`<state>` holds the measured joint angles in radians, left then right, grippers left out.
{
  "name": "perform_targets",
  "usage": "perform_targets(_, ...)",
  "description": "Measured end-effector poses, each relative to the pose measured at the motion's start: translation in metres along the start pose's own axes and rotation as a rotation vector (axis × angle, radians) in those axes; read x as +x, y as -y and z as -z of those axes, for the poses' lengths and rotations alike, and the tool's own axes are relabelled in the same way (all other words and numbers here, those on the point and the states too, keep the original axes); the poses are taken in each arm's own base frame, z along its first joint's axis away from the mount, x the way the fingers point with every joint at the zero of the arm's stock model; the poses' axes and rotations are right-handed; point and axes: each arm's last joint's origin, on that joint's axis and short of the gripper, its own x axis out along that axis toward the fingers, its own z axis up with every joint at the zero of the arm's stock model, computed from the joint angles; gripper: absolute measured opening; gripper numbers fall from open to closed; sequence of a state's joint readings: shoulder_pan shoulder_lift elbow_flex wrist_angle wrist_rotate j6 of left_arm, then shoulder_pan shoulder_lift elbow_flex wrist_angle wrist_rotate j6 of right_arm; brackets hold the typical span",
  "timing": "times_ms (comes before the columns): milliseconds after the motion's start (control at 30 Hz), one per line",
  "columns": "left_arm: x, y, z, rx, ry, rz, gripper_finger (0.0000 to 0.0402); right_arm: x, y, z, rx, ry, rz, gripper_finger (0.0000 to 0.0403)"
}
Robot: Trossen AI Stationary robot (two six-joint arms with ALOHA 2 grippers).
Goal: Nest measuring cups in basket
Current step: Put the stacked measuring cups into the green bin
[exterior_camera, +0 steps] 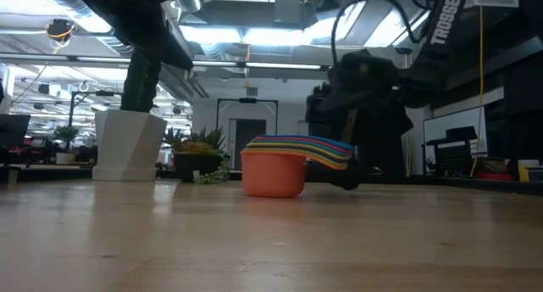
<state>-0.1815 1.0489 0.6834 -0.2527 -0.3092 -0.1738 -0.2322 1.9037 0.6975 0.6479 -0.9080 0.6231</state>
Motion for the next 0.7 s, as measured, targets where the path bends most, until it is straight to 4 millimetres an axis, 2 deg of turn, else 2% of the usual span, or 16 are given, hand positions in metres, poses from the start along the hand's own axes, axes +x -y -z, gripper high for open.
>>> perform_targets(300, 0.000, 0.000, 0.000, 0.000, 0.000, 0.000, 0.0033, 0.021, 0.000, -0.004, -0.016, -0.042, -0.031, 0.0397)
perform_targets(700, 0.000, 0.000, 0.000, 0.000, 0.000, 0.000, 0.0015, 0.033, -0.008, 0.000, -0.066, -0.073, -0.045, 0.0397)
